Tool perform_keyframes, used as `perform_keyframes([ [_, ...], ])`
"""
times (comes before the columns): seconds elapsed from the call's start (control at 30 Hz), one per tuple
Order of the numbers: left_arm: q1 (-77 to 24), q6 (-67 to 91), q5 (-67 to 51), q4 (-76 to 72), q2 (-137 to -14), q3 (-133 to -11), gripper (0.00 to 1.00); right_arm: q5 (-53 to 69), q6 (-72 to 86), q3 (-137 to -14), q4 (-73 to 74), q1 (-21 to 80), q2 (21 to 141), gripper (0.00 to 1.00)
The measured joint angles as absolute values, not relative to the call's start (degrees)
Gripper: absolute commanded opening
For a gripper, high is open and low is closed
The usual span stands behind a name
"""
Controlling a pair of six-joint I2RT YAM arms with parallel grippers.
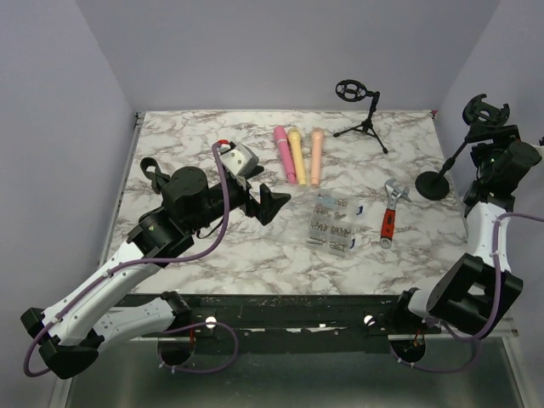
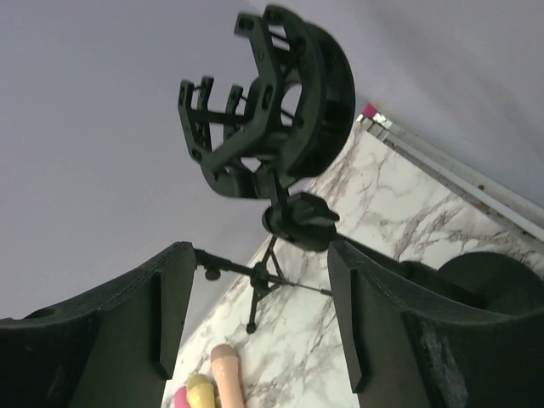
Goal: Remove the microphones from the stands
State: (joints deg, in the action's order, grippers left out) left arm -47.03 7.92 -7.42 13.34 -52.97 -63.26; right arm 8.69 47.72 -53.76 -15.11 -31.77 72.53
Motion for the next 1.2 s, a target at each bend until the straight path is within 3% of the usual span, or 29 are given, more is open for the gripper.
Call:
perform_keyframes([
  [0.4, -47.1, 6.6, -5.8, 13.4, -53.3, -63.3, 0.99, 2.0, 41.0, -65.4, -9.1, -28.9, 80.4, 0.60],
  [0.53, -47.1, 6.6, -5.7, 13.5, -53.6, -63.3, 0.99, -0.6, 38.3, -67.0, -7.5, -27.2, 81.4, 0.41],
  [1.2, -47.1, 5.8, -5.1, 13.5, -53.3, -63.3, 0.99, -6.3, 34.3, -63.7, -9.6, -25.5, 80.9, 0.41],
])
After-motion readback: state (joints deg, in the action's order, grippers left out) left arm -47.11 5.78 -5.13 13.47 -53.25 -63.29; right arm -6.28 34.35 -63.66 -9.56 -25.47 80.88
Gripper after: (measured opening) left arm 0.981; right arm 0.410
